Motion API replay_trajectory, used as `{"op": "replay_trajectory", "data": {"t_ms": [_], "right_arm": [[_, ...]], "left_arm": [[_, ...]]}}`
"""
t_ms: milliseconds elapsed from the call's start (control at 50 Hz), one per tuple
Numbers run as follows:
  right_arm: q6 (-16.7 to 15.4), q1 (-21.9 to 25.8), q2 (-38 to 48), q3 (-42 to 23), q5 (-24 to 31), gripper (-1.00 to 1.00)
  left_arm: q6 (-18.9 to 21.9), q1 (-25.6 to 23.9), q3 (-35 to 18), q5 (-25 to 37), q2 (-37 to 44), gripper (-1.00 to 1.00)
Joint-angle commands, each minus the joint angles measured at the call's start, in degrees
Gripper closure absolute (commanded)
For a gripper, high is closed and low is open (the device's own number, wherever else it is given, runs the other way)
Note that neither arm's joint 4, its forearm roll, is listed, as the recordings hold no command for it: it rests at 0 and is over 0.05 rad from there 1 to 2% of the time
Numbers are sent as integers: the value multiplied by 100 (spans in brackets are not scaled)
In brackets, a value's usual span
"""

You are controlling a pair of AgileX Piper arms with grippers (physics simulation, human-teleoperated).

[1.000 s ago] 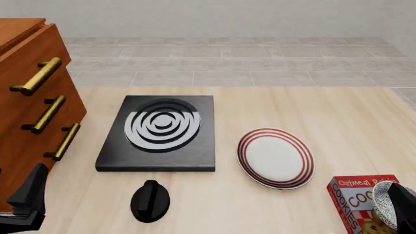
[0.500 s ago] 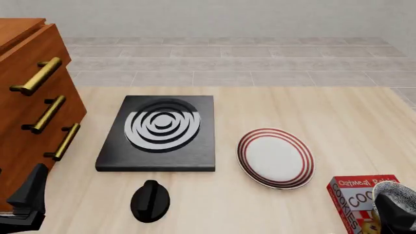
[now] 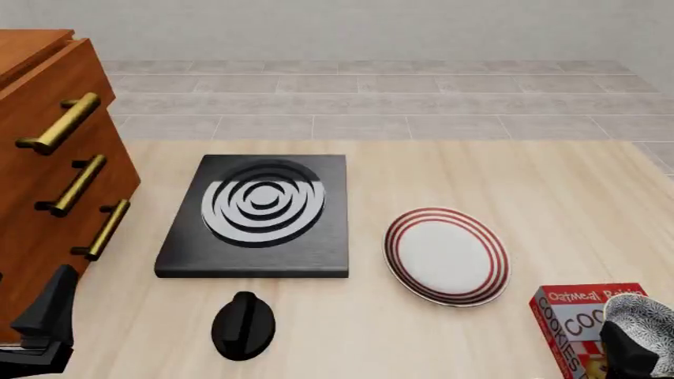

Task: Pick the akita bowl on the cookies box and place it on the plate.

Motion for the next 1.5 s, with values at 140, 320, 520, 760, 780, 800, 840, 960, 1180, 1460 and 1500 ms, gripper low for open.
{"op": "replay_trajectory", "data": {"t_ms": [140, 320, 520, 760, 780, 800, 840, 960, 1180, 1460, 1500], "right_arm": [[-93, -45, 0, 483, -285, -100], [-173, -46, 0, 481, -303, -100], [-282, -119, 0, 402, -321, -100], [-369, -136, 1, 337, -304, -100], [-367, -136, 1, 334, -294, -100], [-368, -128, 1, 342, -292, -100], [-370, -124, 1, 385, -306, -100], [-343, -99, 1, 446, -281, -100], [-367, -101, 1, 544, -333, -100], [-404, -156, 37, 554, -473, -100], [-412, -167, 113, 564, -569, -100]], "left_arm": [[0, 0, 0, 0, 0, -100], [0, 0, 0, 0, 0, -100], [0, 0, 0, 0, 0, -100], [0, 0, 0, 0, 0, -100], [0, 0, 0, 0, 0, -100], [0, 0, 0, 0, 0, -100], [0, 0, 0, 0, 0, -100], [0, 0, 0, 0, 0, -100], [0, 0, 0, 0, 0, -100], [0, 0, 0, 0, 0, -100], [0, 0, 0, 0, 0, -100]]}}
